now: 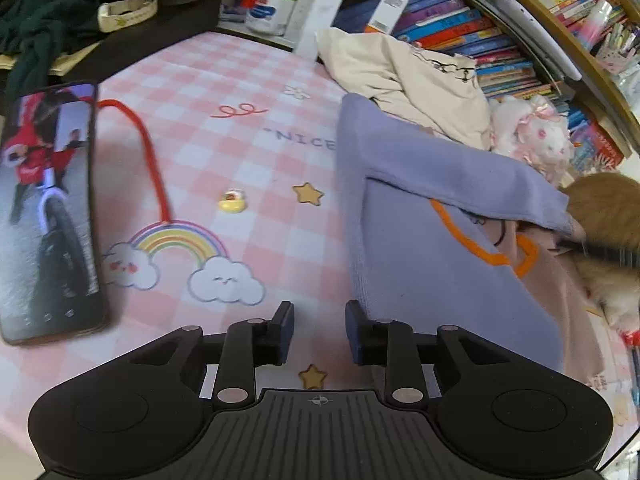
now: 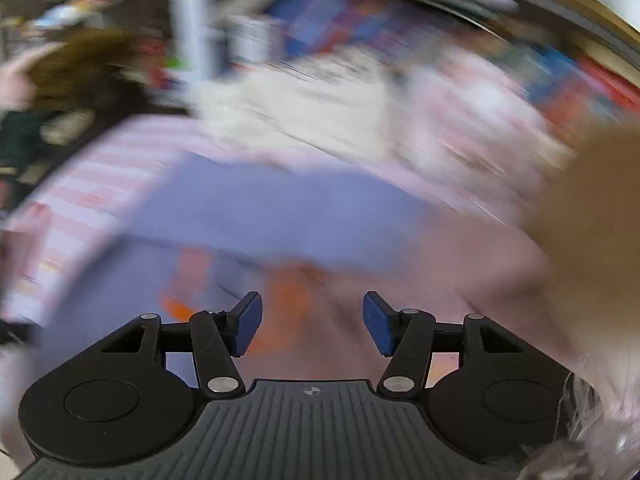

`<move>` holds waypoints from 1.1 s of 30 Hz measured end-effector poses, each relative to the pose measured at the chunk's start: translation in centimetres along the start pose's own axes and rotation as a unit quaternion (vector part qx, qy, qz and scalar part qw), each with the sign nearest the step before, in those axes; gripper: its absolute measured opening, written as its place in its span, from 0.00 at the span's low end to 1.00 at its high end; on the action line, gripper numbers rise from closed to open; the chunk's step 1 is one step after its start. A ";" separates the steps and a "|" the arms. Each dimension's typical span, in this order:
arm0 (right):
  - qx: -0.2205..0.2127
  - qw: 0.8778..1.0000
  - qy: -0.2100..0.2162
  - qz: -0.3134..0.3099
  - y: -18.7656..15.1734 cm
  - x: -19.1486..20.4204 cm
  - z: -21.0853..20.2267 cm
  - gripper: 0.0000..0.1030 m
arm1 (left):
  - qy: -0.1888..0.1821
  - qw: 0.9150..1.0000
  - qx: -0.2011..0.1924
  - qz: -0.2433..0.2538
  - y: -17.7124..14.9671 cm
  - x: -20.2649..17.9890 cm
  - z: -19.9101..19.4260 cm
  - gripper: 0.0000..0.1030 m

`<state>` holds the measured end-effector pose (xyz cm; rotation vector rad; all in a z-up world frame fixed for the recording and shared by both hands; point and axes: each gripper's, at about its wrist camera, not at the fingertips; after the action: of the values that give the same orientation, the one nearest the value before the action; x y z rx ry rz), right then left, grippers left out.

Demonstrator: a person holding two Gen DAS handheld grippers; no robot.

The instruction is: Fold clothes

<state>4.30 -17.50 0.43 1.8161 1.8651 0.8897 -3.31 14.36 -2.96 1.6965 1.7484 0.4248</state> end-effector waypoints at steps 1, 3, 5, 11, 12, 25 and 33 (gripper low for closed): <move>0.009 1.000 -0.019 0.020 -0.7 -1.6 -0.2 0.52 | -0.006 1.000 0.000 -0.001 0.1 0.0 0.2 0.27; 0.030 0.997 -0.021 0.066 -2.2 -4.1 -0.5 0.52 | -0.017 1.000 0.001 -0.003 0.3 -0.1 0.5 0.27; 0.047 0.994 -0.008 0.099 -3.3 -5.5 -0.7 0.51 | -0.026 1.000 0.001 -0.003 0.7 -0.1 0.9 0.27; 0.057 0.986 -0.004 0.154 -4.3 -5.3 0.7 0.24 | -0.053 0.997 0.013 -0.058 1.3 1.0 1.5 0.25; 0.057 0.986 -0.006 0.154 -4.1 -5.0 0.9 0.23 | -0.056 0.996 0.011 -0.066 1.2 1.2 1.2 0.26; 0.018 0.967 0.004 0.253 -2.2 -8.2 -0.8 0.39 | -0.094 0.993 -0.019 -0.068 0.8 0.5 0.0 0.55; 0.048 0.975 -0.026 0.214 -3.5 -7.1 1.0 0.35 | -0.096 0.995 0.033 -0.010 1.3 -0.8 2.7 0.12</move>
<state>3.02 -24.14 -3.70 2.3295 1.5316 0.8895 -0.67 13.16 -3.93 1.7049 1.6534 0.1907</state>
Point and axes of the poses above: each gripper's, at about its wrist camera, not at the fingertips, and z roughly the way its jaws point, x to its left, y to its top, and after that the axes turned 13 degrees about z, right-handed
